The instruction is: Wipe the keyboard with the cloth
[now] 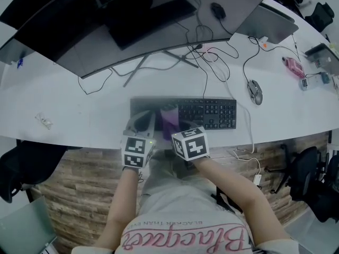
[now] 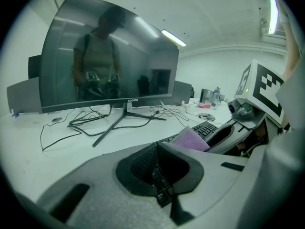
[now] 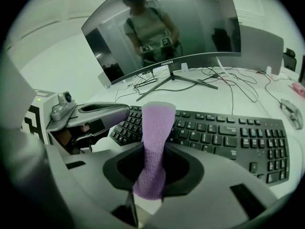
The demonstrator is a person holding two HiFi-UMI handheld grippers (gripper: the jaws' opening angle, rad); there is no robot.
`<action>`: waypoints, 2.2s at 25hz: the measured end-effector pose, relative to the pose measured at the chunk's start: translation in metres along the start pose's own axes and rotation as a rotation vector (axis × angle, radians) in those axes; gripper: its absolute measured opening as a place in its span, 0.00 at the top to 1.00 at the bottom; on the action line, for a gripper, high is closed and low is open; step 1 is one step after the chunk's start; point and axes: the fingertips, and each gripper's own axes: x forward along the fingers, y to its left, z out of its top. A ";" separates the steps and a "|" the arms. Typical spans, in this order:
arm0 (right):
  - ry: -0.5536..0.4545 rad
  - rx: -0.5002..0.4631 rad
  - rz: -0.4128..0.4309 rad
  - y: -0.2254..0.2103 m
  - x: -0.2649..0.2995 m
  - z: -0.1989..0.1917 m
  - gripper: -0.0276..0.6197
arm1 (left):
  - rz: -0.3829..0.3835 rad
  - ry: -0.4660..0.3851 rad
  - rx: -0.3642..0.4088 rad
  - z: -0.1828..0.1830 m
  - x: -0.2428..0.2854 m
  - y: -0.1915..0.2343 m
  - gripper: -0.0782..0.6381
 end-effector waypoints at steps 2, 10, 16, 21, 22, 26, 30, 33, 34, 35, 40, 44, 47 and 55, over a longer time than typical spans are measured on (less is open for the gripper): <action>-0.001 0.006 -0.007 -0.009 -0.006 -0.002 0.82 | -0.011 0.001 0.003 0.002 0.006 -0.008 0.88; -0.018 0.025 -0.047 -0.050 -0.027 -0.011 0.82 | -0.058 -0.005 0.013 0.014 0.028 -0.041 0.88; -0.025 0.046 -0.074 -0.079 -0.044 -0.018 0.82 | -0.085 -0.002 0.034 0.021 0.041 -0.064 0.88; -0.031 0.060 -0.104 -0.103 -0.058 -0.025 0.82 | -0.111 -0.001 0.047 0.024 0.052 -0.083 0.88; -0.032 0.065 -0.110 -0.108 -0.061 -0.026 0.82 | -0.116 0.000 0.049 0.024 0.055 -0.087 0.88; -0.039 0.079 -0.123 -0.126 -0.072 -0.030 0.82 | -0.137 0.001 0.057 0.029 0.066 -0.104 0.88; -0.040 0.071 -0.137 -0.138 -0.081 -0.034 0.82 | -0.156 0.003 0.064 0.030 0.074 -0.119 0.88; -0.041 0.072 -0.157 -0.152 -0.088 -0.037 0.82 | -0.170 0.008 0.072 0.033 0.080 -0.130 0.88; -0.041 0.076 -0.164 -0.157 -0.091 -0.039 0.82 | -0.172 0.009 0.075 0.033 0.081 -0.133 0.88; -0.041 0.081 -0.170 -0.162 -0.094 -0.040 0.82 | -0.175 0.009 0.077 0.033 0.083 -0.136 0.88; -0.047 0.105 -0.210 -0.188 -0.111 -0.047 0.82 | -0.194 0.009 0.084 0.036 0.091 -0.151 0.88; -0.052 0.124 -0.242 -0.207 -0.123 -0.051 0.82 | -0.209 0.008 0.093 0.041 0.097 -0.161 0.88; -0.055 0.136 -0.267 -0.221 -0.132 -0.055 0.82 | -0.224 0.006 0.106 0.045 0.101 -0.169 0.88; -0.057 0.160 -0.371 -0.255 -0.154 -0.063 0.82 | -0.238 -0.016 0.130 0.059 0.108 -0.174 0.88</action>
